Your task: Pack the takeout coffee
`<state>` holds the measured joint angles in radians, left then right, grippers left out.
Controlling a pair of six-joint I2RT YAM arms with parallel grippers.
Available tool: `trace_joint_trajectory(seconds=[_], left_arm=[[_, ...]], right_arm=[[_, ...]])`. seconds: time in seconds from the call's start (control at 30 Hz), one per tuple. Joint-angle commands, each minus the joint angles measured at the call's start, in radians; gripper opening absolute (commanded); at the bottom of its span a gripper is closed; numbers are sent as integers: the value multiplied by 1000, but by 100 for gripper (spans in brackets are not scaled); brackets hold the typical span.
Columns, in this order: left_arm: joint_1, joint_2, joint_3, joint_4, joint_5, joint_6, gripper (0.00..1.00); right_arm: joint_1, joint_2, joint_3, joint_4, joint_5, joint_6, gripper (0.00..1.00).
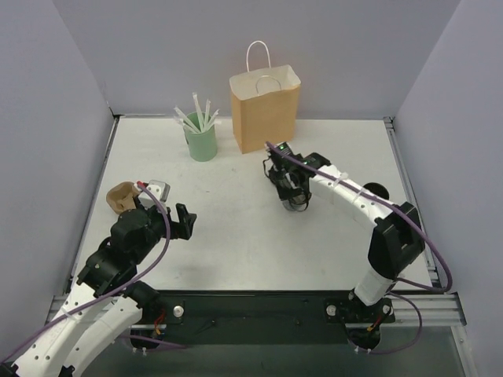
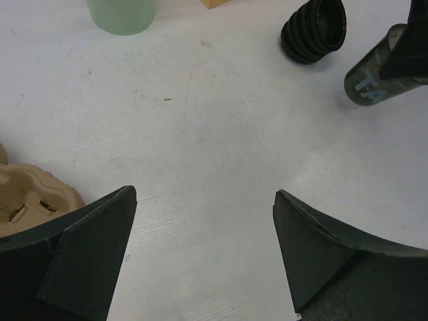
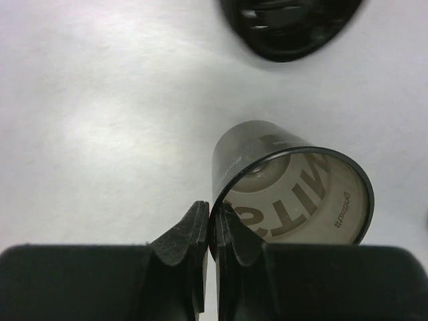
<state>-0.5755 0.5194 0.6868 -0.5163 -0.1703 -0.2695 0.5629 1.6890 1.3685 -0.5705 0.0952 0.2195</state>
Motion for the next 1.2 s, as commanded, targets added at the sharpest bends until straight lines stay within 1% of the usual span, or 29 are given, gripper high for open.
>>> trace_joint_trajectory(seconds=[0.0, 0.1, 0.13, 0.33, 0.43, 0.53, 0.57, 0.63, 0.67, 0.7, 0.77, 0.87, 0.97, 1.07, 1.1, 1.13, 1.17], left_arm=[[-4, -24, 49, -13, -80, -11, 93], [-4, -61, 36, -1, -83, -14, 93], [-6, -68, 37, -1, -87, -14, 93], [-6, -87, 42, -13, -124, -19, 93], [-6, -102, 43, -14, -132, -20, 93], [-6, -124, 37, -8, -144, -23, 93], [-6, -128, 36, -4, -149, -25, 93], [-6, -133, 34, -4, -149, -25, 93], [-6, -134, 36, -4, -149, -23, 93], [-6, -134, 36, -2, -149, -23, 93], [-6, -130, 37, -5, -149, -23, 93], [-4, -125, 39, -5, -149, -22, 93], [-4, -127, 36, -2, -144, -22, 93], [-4, -125, 34, 1, -136, -20, 93], [-4, -124, 34, 1, -132, -20, 93], [-4, -124, 34, 2, -124, -20, 93], [-4, -122, 34, 1, -120, -20, 93]], right_arm=[[222, -34, 41, -69, 35, 69, 3], [307, 12, 73, -84, 67, 112, 3], [352, 26, 81, -86, 89, 119, 4], [466, 119, 109, -97, 118, 190, 4], [506, 152, 135, -101, 130, 205, 7], [520, 164, 138, -106, 136, 227, 13], [519, 163, 136, -106, 139, 228, 20], [519, 149, 135, -106, 140, 231, 28], [519, 140, 136, -106, 141, 230, 34], [519, 118, 138, -106, 143, 233, 37], [514, 72, 144, -109, 138, 227, 40], [485, -3, 144, -111, 132, 218, 41], [422, -61, 132, -98, 170, 178, 41], [324, -72, 113, -59, 242, 133, 40], [296, -65, 116, -48, 242, 109, 40], [231, -55, 121, -31, 221, 98, 40], [198, -31, 136, -22, 203, 93, 40]])
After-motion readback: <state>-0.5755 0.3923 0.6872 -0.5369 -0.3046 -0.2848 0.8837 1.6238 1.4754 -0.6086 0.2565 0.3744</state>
